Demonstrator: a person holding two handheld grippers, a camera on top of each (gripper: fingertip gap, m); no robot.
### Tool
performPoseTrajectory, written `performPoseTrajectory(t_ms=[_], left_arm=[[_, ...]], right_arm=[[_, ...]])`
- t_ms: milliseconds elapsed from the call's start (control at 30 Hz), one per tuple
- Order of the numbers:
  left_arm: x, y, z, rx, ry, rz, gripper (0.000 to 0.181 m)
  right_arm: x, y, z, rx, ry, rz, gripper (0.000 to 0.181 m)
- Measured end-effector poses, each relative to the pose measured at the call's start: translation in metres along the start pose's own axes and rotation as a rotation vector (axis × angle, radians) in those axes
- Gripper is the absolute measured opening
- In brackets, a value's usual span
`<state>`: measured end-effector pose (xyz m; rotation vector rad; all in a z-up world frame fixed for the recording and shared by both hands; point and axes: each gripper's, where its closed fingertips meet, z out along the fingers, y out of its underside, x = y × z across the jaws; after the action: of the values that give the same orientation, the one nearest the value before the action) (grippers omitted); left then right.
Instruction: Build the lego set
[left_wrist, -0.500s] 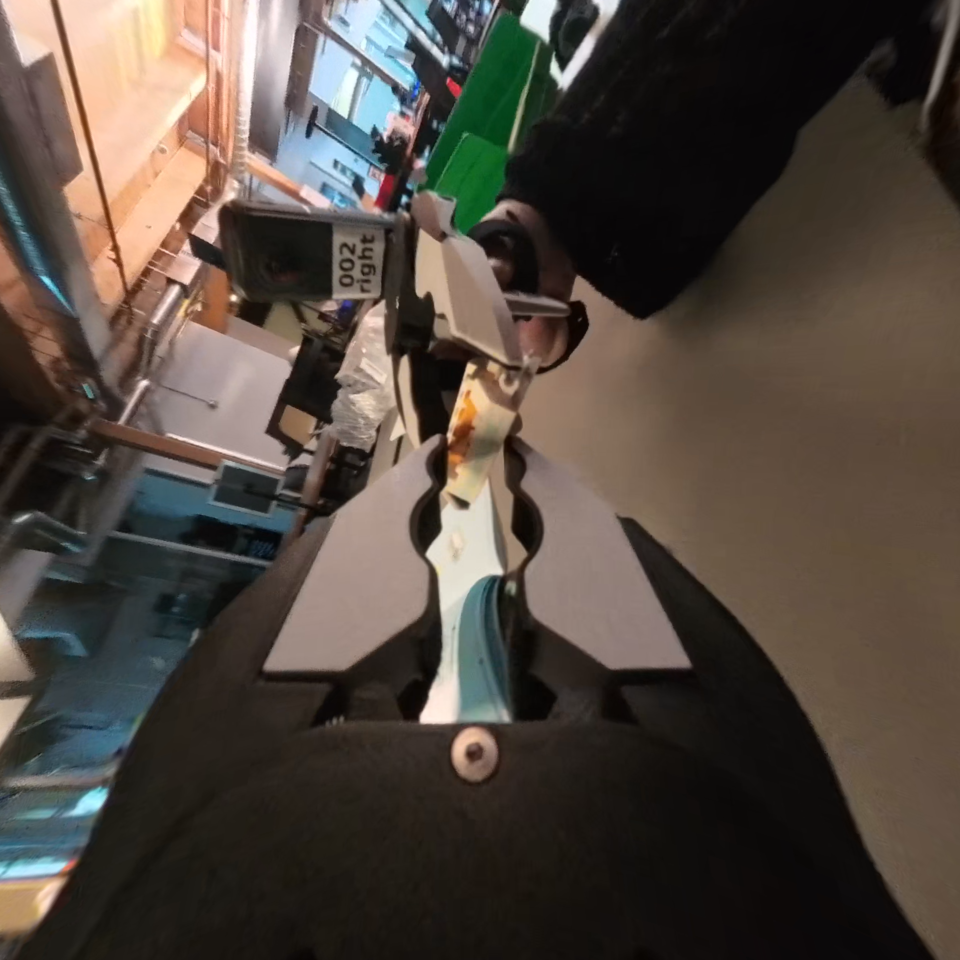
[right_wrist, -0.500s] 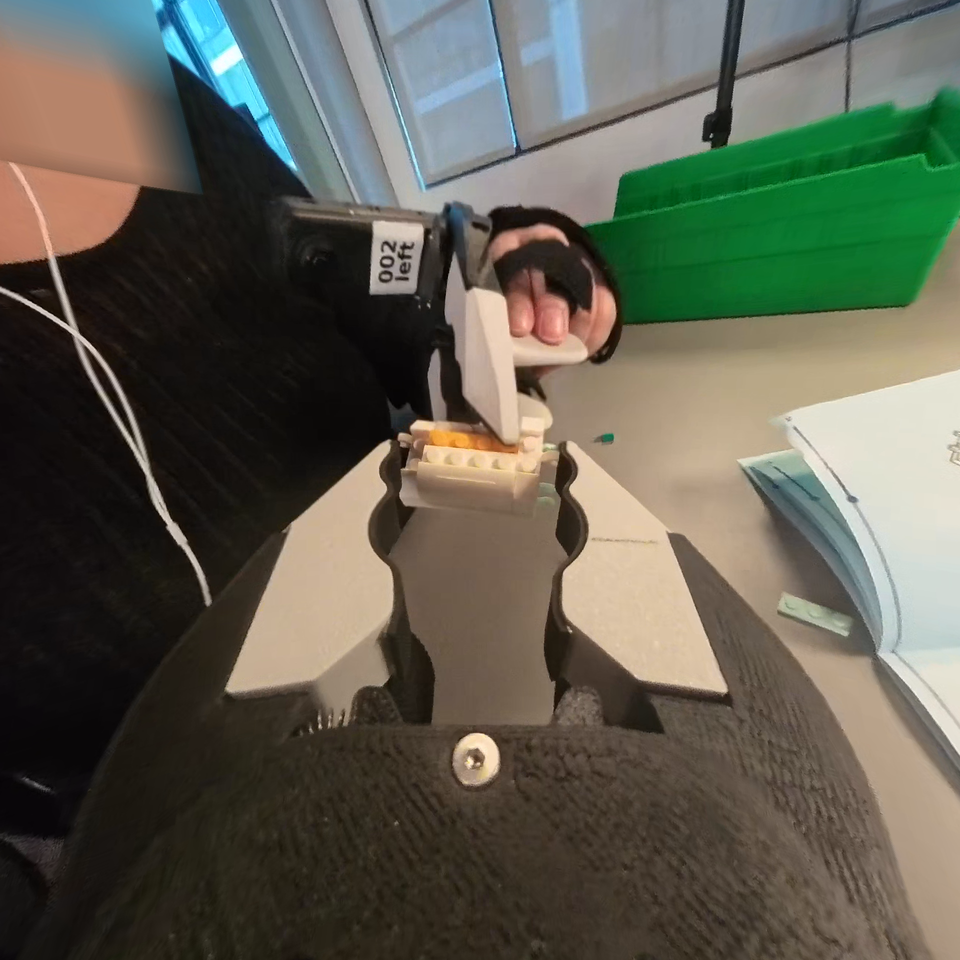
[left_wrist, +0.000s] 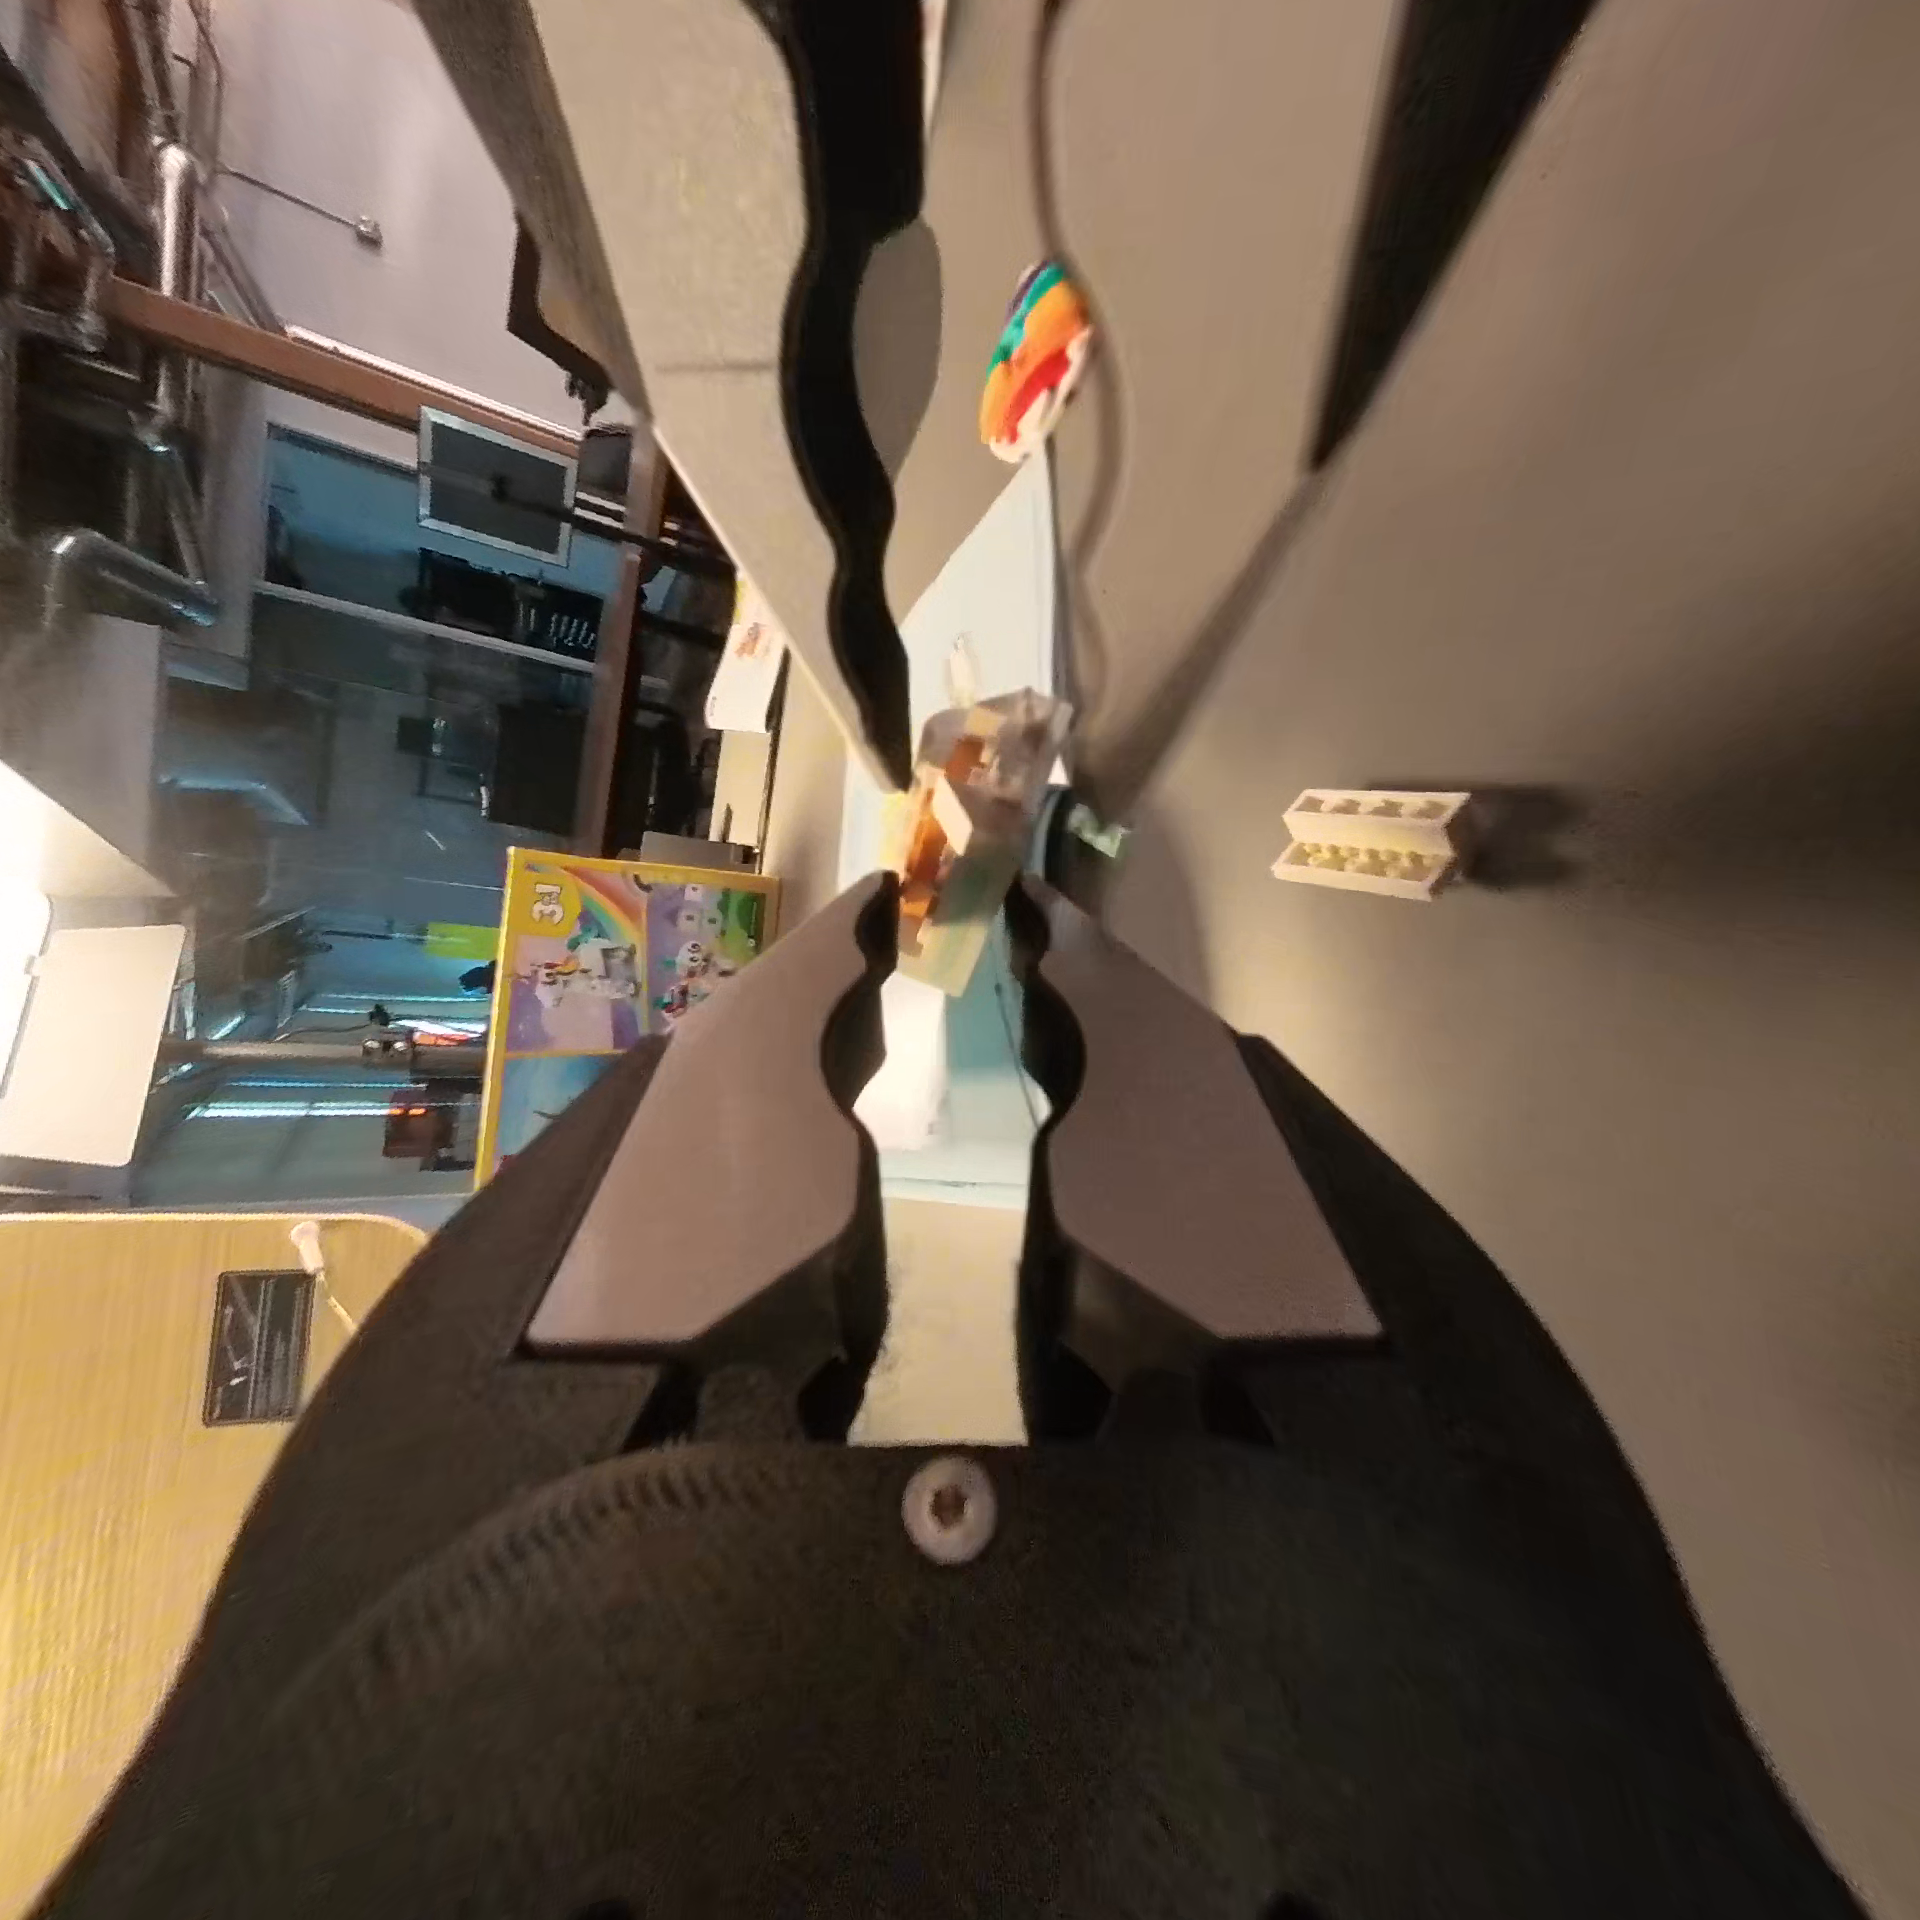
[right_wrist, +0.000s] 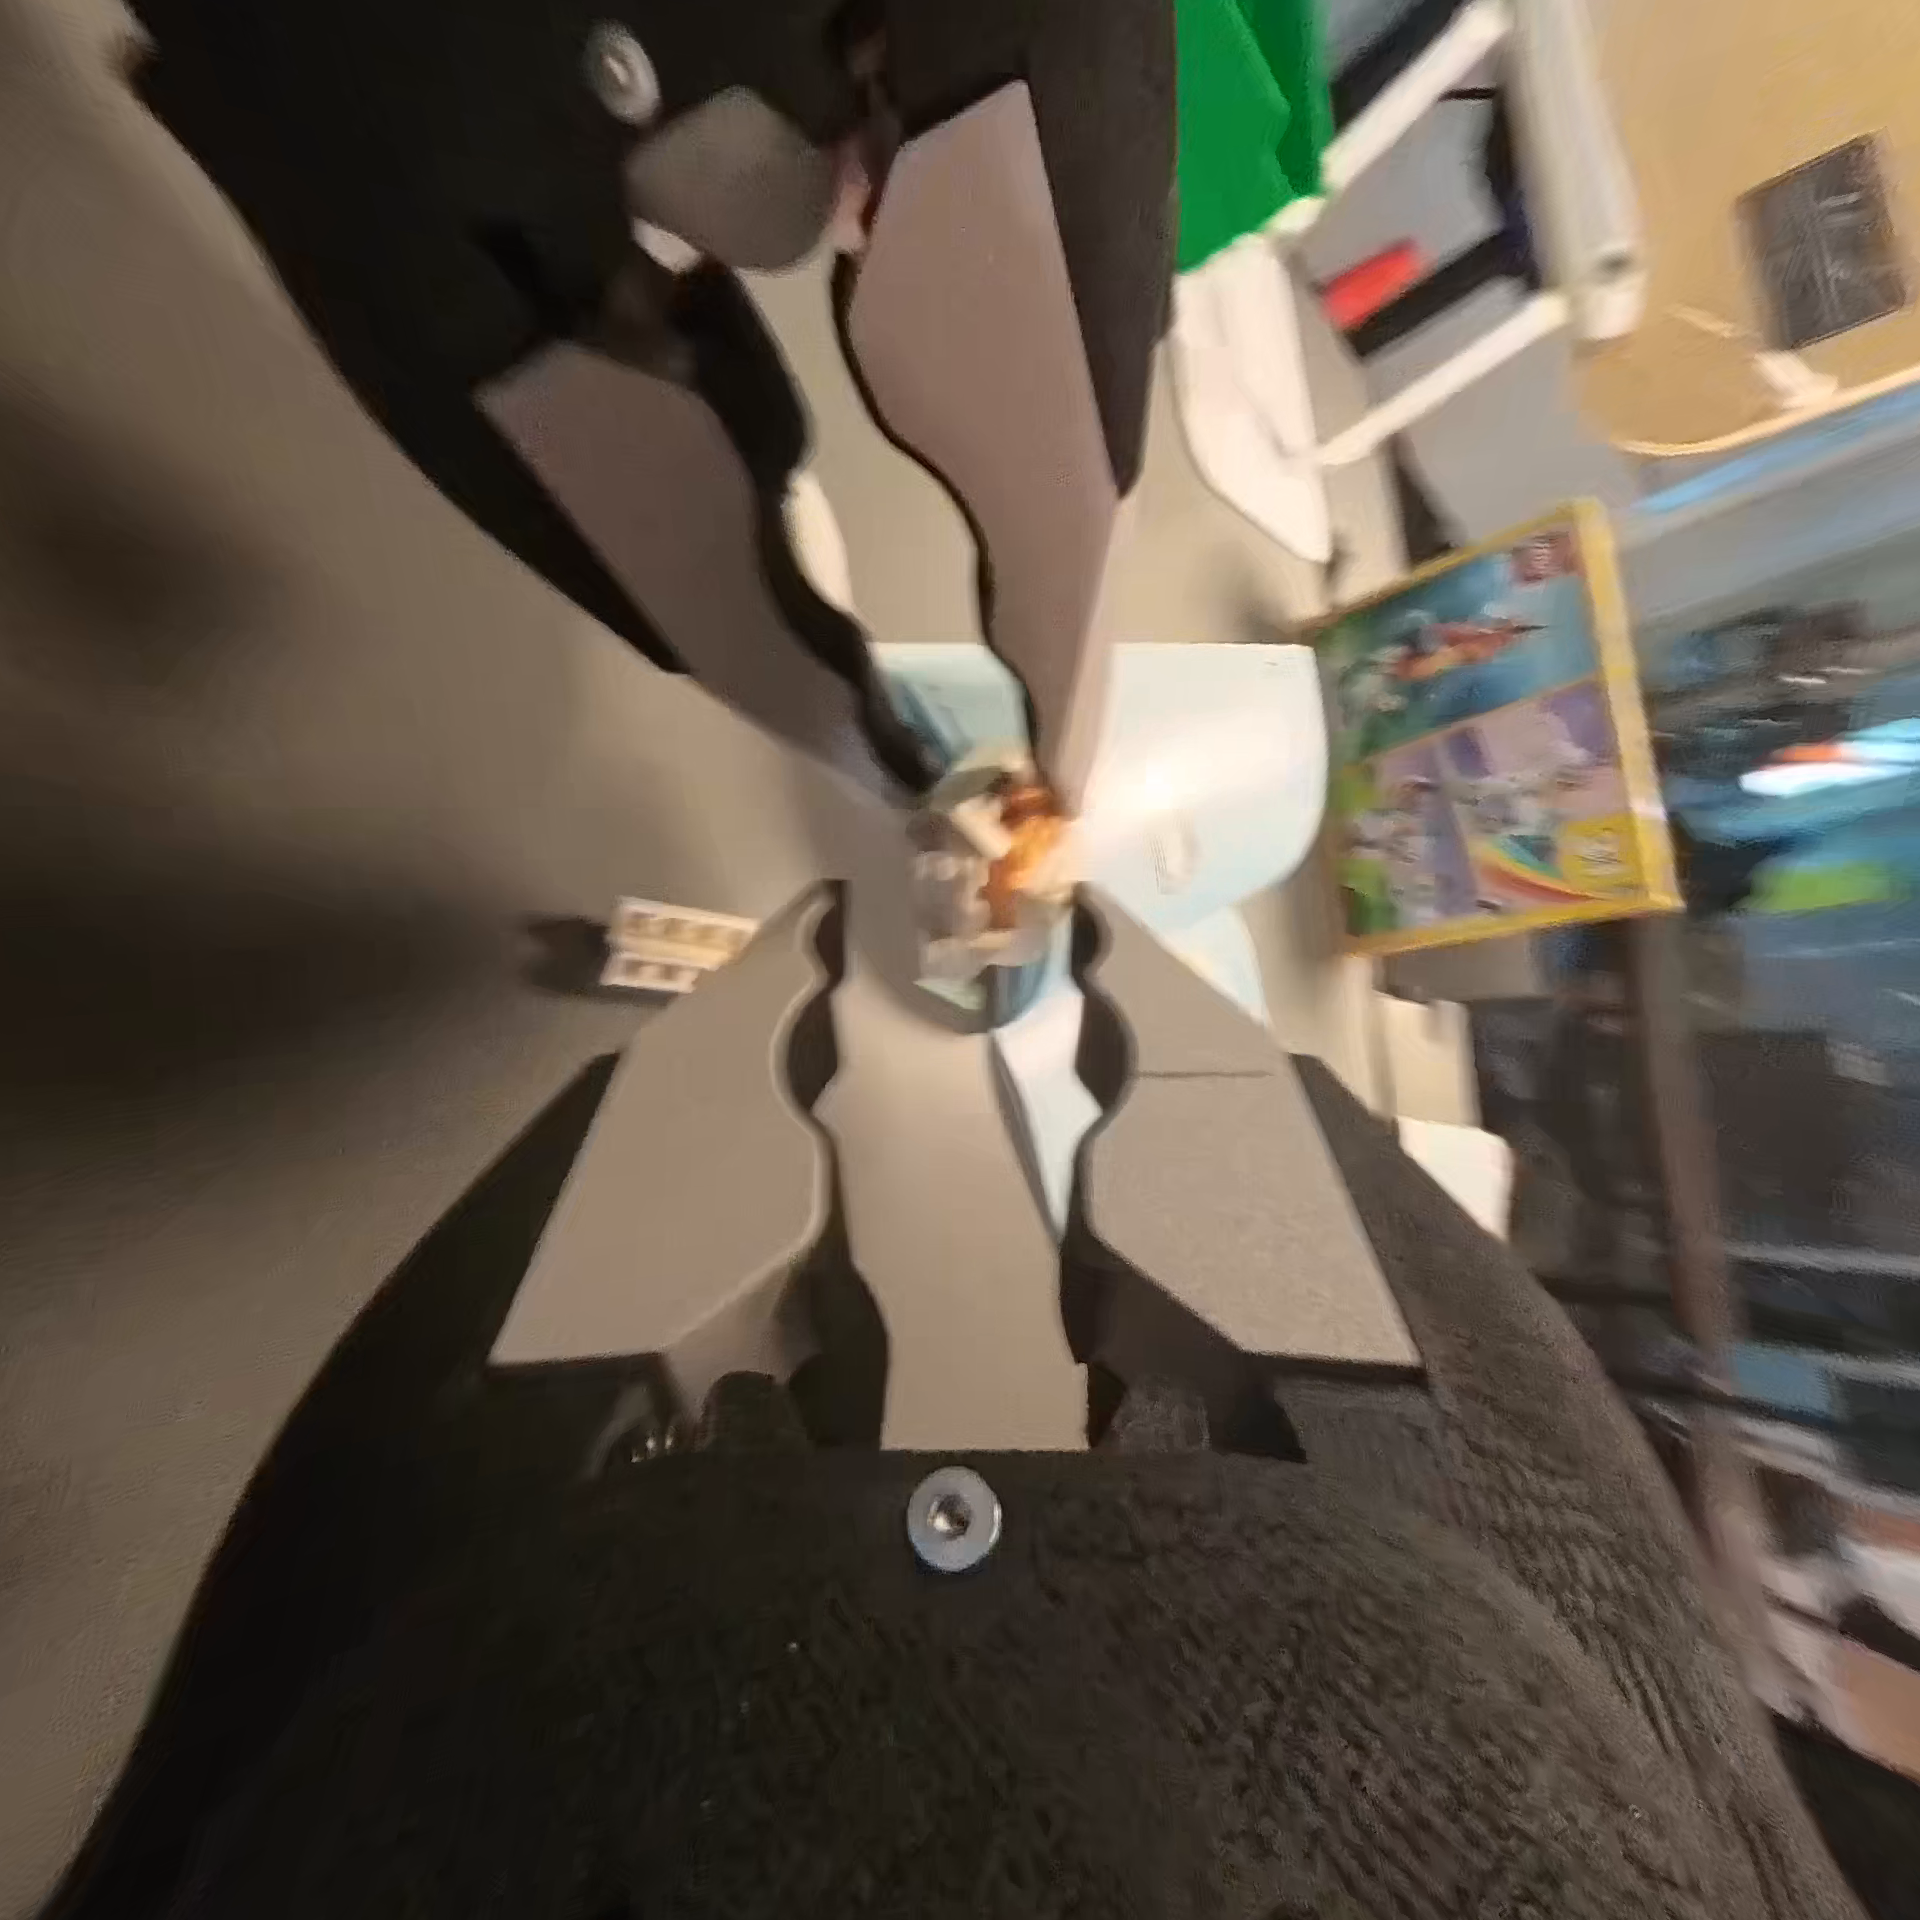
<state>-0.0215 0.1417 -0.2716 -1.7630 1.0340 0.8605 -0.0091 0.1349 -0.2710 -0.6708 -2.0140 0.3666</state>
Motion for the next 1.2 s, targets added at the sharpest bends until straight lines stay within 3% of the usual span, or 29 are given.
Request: performPoseTrajectory(t_ms=[67,233,400,600,667,800,833,967,1100,1200], left_arm=[[-0.001,0.0,-0.002,0.018,-0.012,-0.006,0.019],[-0.006,-0.012,-0.021,0.194,-0.001,-0.118,0.02],[-0.009,-0.02,-0.038,0.384,0.147,-0.404,0.052],[-0.009,-0.045,-0.065,0.656,0.323,-0.553,0.037],[-0.009,-0.046,-0.068,0.682,0.357,-0.575,0.028],[-0.007,-0.046,-0.071,0.7,0.4,-0.599,0.031],[-0.007,-0.046,-0.072,0.708,0.402,-0.597,0.024],[-0.009,-0.031,-0.059,0.587,0.341,-0.602,0.023],[-0.016,0.025,-0.037,0.237,0.065,-0.456,0.023],[-0.017,0.054,-0.032,0.014,-0.119,-0.238,0.024]], right_arm=[[0.004,0.0,0.0,0.018,0.027,0.007,0.026],[0.007,-0.008,-0.01,0.182,-0.012,0.106,0.022],[0.0,-0.03,-0.032,0.445,-0.09,0.111,0.022],[-0.003,-0.05,-0.055,0.66,-0.203,0.188,0.022],[-0.004,-0.053,-0.06,0.695,-0.232,0.204,0.022],[-0.004,-0.056,-0.065,0.736,-0.255,0.224,0.02],[-0.003,-0.055,-0.066,0.737,-0.261,0.233,0.02],[-0.001,-0.046,-0.056,0.681,-0.294,0.31,0.027],[-0.016,0.0,-0.022,0.335,-0.415,0.491,0.036],[-0.041,0.012,-0.009,0.196,-0.525,0.58,0.047]])
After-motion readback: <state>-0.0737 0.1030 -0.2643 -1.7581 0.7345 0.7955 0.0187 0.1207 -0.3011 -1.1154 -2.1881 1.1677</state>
